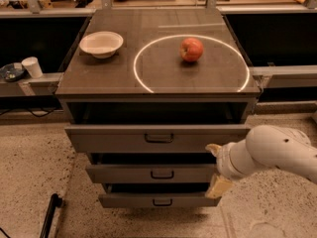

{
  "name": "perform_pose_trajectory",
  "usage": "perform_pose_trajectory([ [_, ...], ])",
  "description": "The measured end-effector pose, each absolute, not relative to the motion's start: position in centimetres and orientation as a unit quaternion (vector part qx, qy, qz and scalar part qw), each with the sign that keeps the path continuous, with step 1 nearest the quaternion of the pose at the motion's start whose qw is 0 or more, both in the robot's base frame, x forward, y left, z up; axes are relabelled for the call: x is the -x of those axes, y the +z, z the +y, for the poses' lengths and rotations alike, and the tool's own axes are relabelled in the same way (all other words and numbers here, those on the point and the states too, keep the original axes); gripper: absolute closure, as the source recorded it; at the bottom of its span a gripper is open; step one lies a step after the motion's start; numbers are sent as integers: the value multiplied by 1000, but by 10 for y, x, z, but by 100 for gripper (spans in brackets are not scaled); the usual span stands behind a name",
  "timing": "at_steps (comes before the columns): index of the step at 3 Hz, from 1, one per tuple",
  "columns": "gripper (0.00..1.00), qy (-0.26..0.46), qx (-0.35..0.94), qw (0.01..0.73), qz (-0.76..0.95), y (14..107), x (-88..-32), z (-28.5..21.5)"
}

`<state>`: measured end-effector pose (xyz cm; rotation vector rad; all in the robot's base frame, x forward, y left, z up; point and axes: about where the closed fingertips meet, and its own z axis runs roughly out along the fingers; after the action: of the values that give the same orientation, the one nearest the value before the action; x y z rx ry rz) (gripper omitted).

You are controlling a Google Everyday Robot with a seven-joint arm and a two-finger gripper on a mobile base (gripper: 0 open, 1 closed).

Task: Close top drawer

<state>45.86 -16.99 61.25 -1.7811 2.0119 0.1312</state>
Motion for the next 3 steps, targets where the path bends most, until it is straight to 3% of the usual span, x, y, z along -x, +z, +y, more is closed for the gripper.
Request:
perform_pose_trajectory([
  [1, 41, 39, 652, 237, 719, 611, -485, -174],
  [2, 39, 29, 653, 249, 715, 610, -506, -176],
  [3, 15, 18, 652, 257, 713, 608, -523, -174],
])
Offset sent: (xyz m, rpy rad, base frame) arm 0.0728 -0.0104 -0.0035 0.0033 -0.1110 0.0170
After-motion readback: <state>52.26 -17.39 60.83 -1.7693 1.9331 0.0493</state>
